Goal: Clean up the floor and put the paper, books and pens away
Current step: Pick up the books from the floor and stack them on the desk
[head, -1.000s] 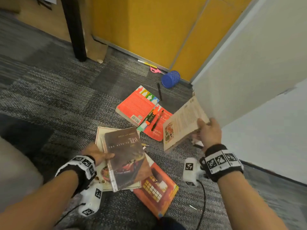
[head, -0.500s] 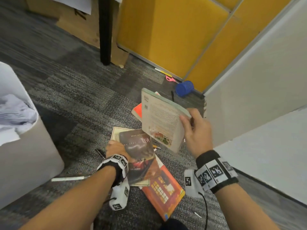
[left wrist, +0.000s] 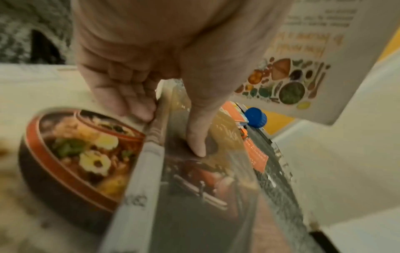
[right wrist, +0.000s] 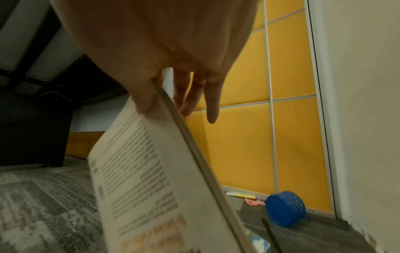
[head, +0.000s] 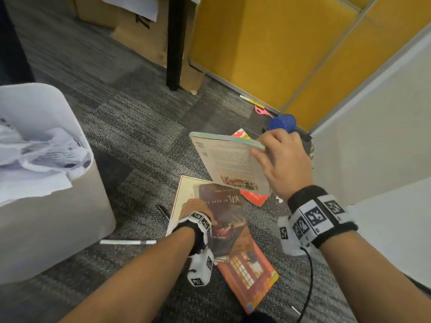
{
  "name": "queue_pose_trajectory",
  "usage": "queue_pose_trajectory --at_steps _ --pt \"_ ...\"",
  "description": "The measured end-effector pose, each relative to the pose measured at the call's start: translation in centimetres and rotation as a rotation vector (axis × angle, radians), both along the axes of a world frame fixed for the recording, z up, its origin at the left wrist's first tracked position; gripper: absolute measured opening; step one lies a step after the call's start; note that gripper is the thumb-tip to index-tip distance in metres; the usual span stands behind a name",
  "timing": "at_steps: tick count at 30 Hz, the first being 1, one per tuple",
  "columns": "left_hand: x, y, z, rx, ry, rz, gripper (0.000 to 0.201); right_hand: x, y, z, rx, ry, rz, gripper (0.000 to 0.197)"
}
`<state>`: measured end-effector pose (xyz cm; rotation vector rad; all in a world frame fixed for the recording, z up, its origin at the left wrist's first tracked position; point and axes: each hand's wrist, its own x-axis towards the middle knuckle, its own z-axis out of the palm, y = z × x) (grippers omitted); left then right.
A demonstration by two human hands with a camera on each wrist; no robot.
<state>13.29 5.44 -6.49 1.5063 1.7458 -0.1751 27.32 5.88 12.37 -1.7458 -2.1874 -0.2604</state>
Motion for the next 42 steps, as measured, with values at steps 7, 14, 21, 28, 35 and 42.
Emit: queue_pose_trajectory --at_steps 7,14,21,28,35,42 --pt "-2.1 1.0 0.1 0.037 -0.113 0.133 0.048 -0.2 1.8 -0.5 -0.182 0.348 -0.066 0.008" --pt "2.9 -2.0 0.1 0.106 -0.039 0.074 0.097 0.2 -0.6 -0.5 -0.308 0.659 -0.071 0.023" --pt "2.4 -4.3 3.0 0.027 -0.312 -0.286 0.041 2.2 -3.2 -5.0 -0.455 0.615 -0.506 0.043" --pt "-3.8 -5.5 10.6 0.059 -0.283 -0.582 0.031 6.0 -3.5 -10.0 -0.776 0.958 -0.717 0.057" --pt "-12.1 -0.1 12.7 0.360 -0.307 0.088 0.037 2.8 -7.4 -13.6 -1.038 0.788 -0.655 0.025" --pt "-9.8 -1.1 2.7 -0.016 -0.482 0.352 0.051 -1.1 -9.7 -18.3 -1.079 0.803 -0.657 0.019"
